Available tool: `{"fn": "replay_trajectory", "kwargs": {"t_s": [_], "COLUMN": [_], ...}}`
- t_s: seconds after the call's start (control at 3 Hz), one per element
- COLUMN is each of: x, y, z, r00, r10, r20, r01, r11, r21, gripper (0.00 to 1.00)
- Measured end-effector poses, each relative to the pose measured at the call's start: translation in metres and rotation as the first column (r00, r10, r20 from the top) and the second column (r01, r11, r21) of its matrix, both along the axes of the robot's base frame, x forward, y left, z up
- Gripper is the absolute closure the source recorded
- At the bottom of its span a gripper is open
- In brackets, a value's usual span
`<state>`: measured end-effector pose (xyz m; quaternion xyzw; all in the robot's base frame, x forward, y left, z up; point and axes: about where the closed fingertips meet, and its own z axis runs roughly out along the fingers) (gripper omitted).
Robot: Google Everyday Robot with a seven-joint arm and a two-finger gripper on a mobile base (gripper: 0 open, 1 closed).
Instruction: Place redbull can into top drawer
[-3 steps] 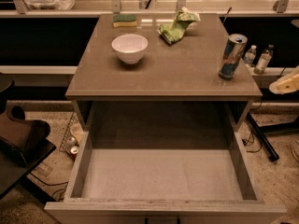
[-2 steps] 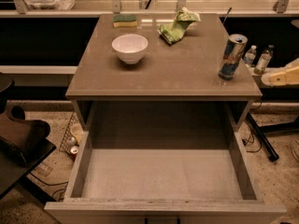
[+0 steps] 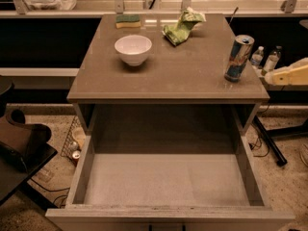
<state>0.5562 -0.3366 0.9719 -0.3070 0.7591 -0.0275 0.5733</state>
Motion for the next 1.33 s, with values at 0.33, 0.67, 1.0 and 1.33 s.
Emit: {"fn": "replay_trajectory", "kwargs": {"t_s": [0.33,0.67,1.0,1.33], "x": [0.014,0.04,0.054,0.072], "y": [0.027,0.058,0.074,0.092], "z": [-0.037,-0.065,-0.075,-0.081], "r00": [0.9997,0.9977,0.9946,0.9878], "r10": [0.017,0.066,0.096,0.135], "r20": [-0.019,0.015,0.04,0.077], "r01": [-0.013,-0.067,-0.104,-0.155], "r11": [0.986,0.944,0.92,0.894], "r21": [0.167,0.322,0.378,0.421], "gripper": [0.0,0.0,0.0,0.0]}}
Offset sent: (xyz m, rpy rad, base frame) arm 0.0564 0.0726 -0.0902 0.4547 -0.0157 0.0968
